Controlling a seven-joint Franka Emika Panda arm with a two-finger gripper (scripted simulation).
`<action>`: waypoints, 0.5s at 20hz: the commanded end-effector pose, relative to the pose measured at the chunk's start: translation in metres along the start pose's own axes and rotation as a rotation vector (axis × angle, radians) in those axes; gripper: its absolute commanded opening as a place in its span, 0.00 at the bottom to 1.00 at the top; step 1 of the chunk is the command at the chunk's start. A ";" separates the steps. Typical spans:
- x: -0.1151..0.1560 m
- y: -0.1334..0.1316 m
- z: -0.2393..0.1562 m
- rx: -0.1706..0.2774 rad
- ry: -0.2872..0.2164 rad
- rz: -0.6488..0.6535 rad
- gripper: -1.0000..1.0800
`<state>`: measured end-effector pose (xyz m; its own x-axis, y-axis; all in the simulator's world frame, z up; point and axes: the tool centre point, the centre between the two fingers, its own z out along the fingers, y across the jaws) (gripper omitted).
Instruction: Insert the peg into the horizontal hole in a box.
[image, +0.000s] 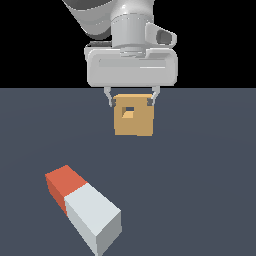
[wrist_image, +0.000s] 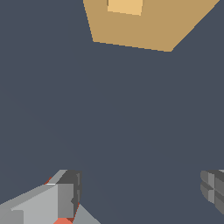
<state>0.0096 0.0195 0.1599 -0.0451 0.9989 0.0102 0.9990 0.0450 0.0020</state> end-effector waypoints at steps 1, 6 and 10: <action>0.000 0.000 0.000 0.000 0.000 0.000 0.96; -0.002 -0.002 0.001 0.000 0.000 -0.013 0.96; -0.007 -0.007 0.004 0.000 0.000 -0.042 0.96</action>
<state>0.0047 0.0142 0.1566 -0.0759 0.9971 0.0099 0.9971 0.0759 0.0023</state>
